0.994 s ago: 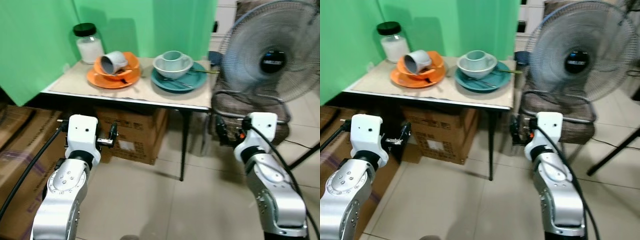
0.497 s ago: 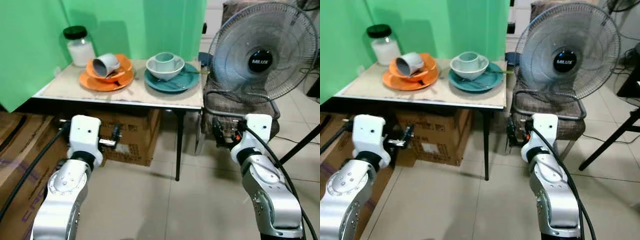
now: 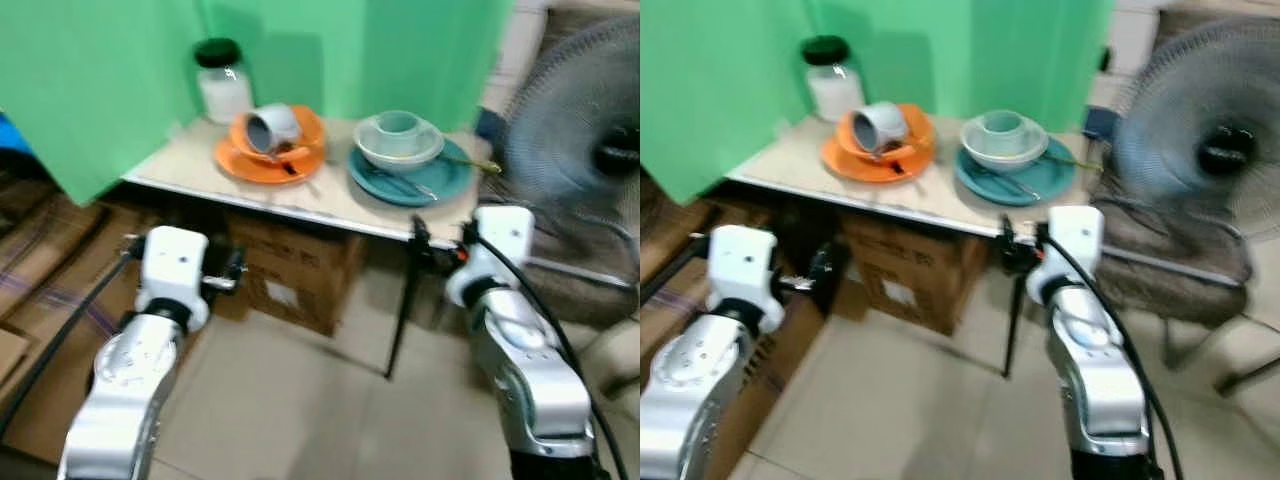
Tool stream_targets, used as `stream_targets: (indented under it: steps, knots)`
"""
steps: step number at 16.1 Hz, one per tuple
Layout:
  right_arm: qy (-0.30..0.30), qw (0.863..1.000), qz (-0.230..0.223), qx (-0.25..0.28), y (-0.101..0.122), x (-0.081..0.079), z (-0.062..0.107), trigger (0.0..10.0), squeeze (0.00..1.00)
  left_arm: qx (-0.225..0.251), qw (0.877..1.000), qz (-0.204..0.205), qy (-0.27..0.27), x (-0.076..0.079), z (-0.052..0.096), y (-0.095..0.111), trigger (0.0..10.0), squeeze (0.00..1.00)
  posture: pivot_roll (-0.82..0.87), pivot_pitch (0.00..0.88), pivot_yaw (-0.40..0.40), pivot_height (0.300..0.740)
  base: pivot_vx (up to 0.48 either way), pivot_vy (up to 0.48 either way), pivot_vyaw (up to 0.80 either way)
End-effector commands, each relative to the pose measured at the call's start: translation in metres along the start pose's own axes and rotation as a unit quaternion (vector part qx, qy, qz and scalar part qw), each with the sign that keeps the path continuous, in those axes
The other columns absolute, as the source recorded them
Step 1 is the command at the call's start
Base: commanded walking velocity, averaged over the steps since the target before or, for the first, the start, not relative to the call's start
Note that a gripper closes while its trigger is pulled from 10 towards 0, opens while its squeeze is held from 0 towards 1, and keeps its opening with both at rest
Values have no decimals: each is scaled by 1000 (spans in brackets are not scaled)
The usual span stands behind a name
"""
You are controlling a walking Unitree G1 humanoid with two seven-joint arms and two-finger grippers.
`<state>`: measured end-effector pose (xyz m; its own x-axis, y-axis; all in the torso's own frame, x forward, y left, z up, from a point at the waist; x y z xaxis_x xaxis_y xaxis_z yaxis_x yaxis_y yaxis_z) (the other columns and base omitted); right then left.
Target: Setting the table
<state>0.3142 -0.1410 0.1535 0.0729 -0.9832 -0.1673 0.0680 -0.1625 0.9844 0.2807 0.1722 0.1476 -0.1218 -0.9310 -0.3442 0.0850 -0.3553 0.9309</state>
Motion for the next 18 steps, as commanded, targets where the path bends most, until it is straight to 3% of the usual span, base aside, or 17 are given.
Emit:
stream_targets:
  steps: [1, 5, 11, 18]
  knots:
    - [-22, 1000, 0, -1, -1, 14, 1, 10000, 0, 9, 1000, -1, -9, 6, -2, 5, 10000, 0, 48, 0, 50, 740, 386, 0, 0]
    - [-8, 1000, -21, 9, 4, 12, -5, 10000, 0, 13, 1000, -5, -12, 6, -5, 7, 10000, 0, 49, 0, 49, 740, 389, 0, 0]
    - [14, 1000, 9, 24, 17, 14, -14, 10000, 0, 26, 999, -13, -24, 9, -7, 12, 10000, 4, 50, 0, 38, 740, 394, 0, 0]
    - [68, 997, -2, 28, 24, 6, -23, 10000, 0, 32, 999, -21, -31, 11, -4, 14, 10000, 0, 62, 0, 31, 740, 417, 0, 0]
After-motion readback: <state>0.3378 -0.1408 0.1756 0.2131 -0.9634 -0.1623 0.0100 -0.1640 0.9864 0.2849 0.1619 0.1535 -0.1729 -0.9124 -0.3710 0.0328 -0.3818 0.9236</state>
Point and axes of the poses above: a point about 5 cm out from each wrist's last joint towards the gripper, its own z axis pointing back from the gripper into the wrist, its own y axis along the axis of the wrist's last joint, x = y × z, the point moved 4 cm from there along -z, pointing out of the wrist towards the gripper, and after that the axes turned 9 degrees about -z, right-handed, at the moved point
